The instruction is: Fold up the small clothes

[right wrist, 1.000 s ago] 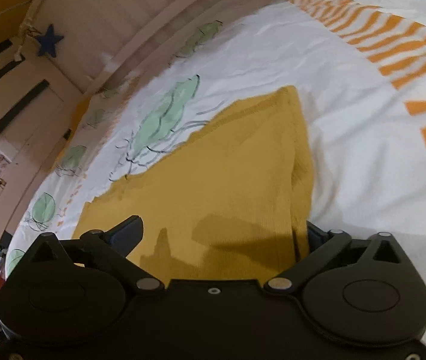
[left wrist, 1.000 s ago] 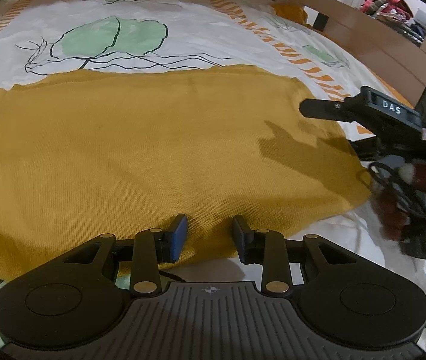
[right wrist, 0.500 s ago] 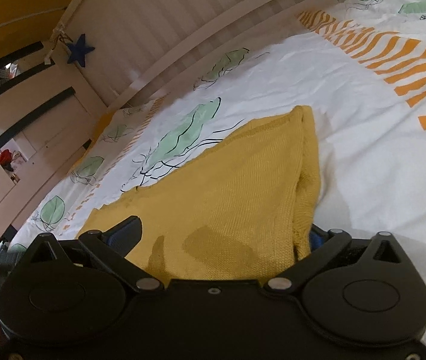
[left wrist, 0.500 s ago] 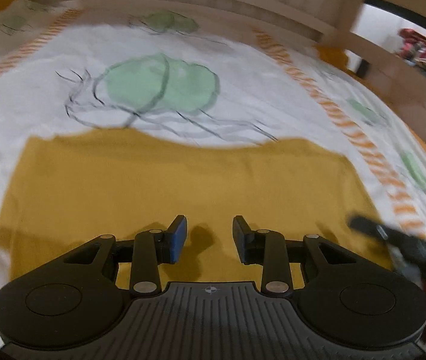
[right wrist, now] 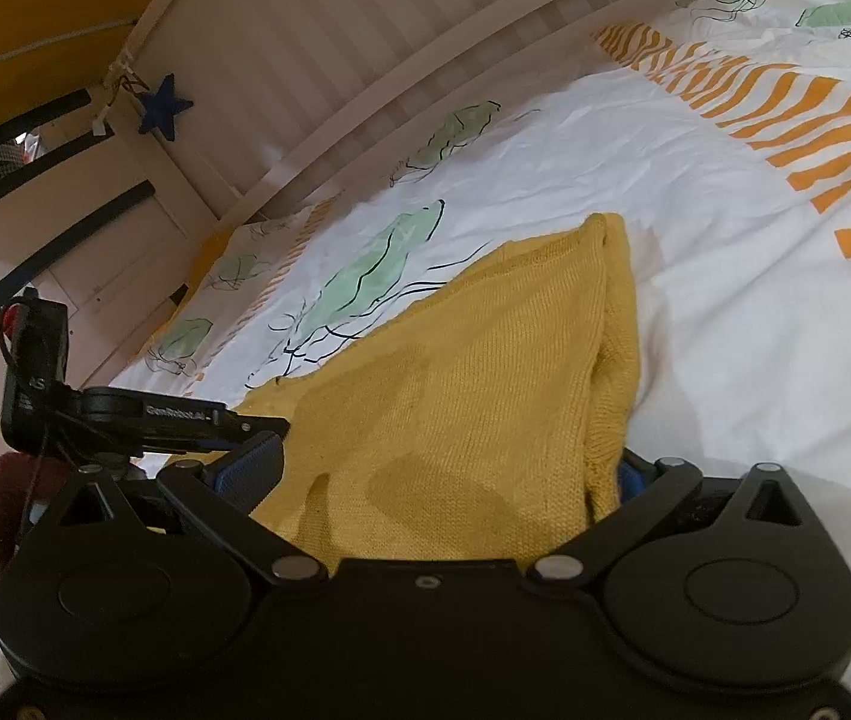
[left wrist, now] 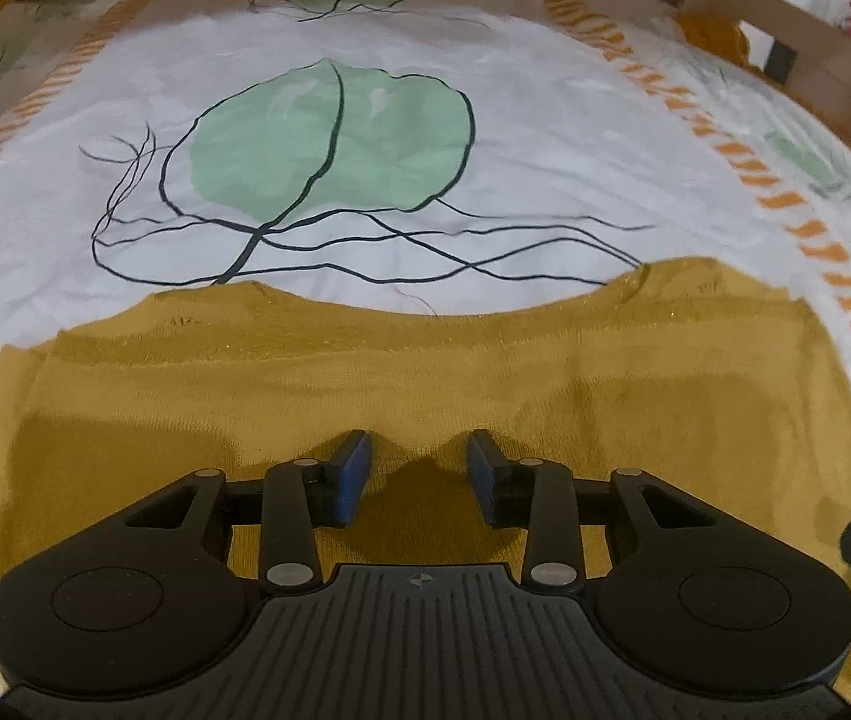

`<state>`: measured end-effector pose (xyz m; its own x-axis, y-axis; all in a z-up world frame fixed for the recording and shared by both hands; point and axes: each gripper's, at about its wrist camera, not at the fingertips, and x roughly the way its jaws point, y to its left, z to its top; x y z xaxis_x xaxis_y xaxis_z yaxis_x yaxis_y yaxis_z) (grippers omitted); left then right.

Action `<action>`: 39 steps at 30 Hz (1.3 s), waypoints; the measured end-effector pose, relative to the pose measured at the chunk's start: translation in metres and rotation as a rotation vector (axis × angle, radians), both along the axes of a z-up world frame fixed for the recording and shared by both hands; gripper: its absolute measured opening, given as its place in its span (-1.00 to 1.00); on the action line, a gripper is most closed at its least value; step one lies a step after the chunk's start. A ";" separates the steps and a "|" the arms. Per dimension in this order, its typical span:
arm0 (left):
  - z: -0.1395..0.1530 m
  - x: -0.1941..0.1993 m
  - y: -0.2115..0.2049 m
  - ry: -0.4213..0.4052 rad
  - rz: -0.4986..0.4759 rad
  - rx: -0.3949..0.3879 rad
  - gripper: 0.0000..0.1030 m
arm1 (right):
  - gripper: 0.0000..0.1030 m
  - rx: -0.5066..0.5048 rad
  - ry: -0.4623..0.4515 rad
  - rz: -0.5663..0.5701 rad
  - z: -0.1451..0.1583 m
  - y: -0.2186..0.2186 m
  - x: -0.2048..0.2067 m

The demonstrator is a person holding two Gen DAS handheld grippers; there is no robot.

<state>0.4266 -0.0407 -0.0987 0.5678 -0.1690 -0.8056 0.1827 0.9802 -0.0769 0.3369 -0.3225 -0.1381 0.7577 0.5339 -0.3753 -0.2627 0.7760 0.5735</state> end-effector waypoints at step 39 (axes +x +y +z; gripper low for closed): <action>0.022 -0.082 0.152 -0.071 0.229 -0.072 -0.28 | 0.94 -0.056 0.247 0.020 0.023 0.005 0.030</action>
